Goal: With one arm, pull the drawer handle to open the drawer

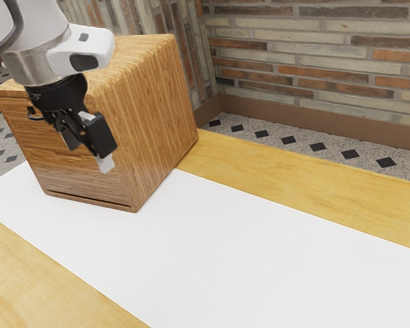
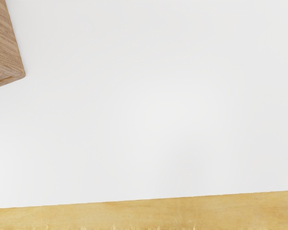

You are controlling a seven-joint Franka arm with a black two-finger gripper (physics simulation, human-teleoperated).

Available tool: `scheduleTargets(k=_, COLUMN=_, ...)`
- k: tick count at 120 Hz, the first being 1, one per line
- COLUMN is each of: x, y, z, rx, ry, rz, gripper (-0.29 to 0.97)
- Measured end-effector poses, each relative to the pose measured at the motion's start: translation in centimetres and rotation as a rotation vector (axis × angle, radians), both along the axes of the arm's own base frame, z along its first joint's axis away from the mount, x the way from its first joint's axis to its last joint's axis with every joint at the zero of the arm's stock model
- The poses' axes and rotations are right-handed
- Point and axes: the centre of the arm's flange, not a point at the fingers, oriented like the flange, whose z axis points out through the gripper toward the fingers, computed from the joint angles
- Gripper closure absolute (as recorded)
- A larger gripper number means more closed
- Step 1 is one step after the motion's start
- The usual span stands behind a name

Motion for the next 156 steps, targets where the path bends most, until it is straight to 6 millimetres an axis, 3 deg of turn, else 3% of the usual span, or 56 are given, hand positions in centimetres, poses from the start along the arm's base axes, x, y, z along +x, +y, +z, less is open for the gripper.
scheduleTargets(k=11, x=-1.5, y=0.7, z=-1.2, rx=0.001, ry=0.004, rz=0.013, gripper=0.02)
scheduleTargets(k=22, x=-2.9, y=-0.3, z=-1.9, rx=0.010, ry=0.001, rz=-0.005, gripper=0.02)
scheduleTargets(k=31, x=-4.4, y=-1.7, z=-1.1, rx=0.024, ry=-0.033, rz=-0.040, gripper=0.02)
scheduleTargets(k=51, x=-4.2, y=-1.3, z=-1.6, rx=0.044, ry=-0.033, rz=-0.175, gripper=0.02)
scheduleTargets(k=60, x=-3.2, y=0.2, z=-3.9, rx=0.057, ry=-0.039, rz=-0.285, gripper=0.02)
scheduleTargets(k=69, x=-3.2, y=2.0, z=-4.4, rx=0.076, ry=-0.079, rz=-0.380, gripper=0.02)
scheduleTargets(k=103, x=-5.9, y=7.1, z=-0.9, rx=0.193, ry=-0.218, rz=-0.659, gripper=0.02)
scheduleTargets(k=122, x=-5.6, y=7.9, z=-0.8, rx=0.254, ry=-0.202, rz=-0.815, gripper=0.02)
scheduleTargets(k=139, x=-5.7, y=9.9, z=-0.9, rx=0.290, ry=-0.184, rz=-0.903, gripper=0.02)
scheduleTargets(k=156, x=-7.6, y=12.0, z=0.2, rx=0.326, ry=-0.202, rz=-0.953, gripper=0.02)
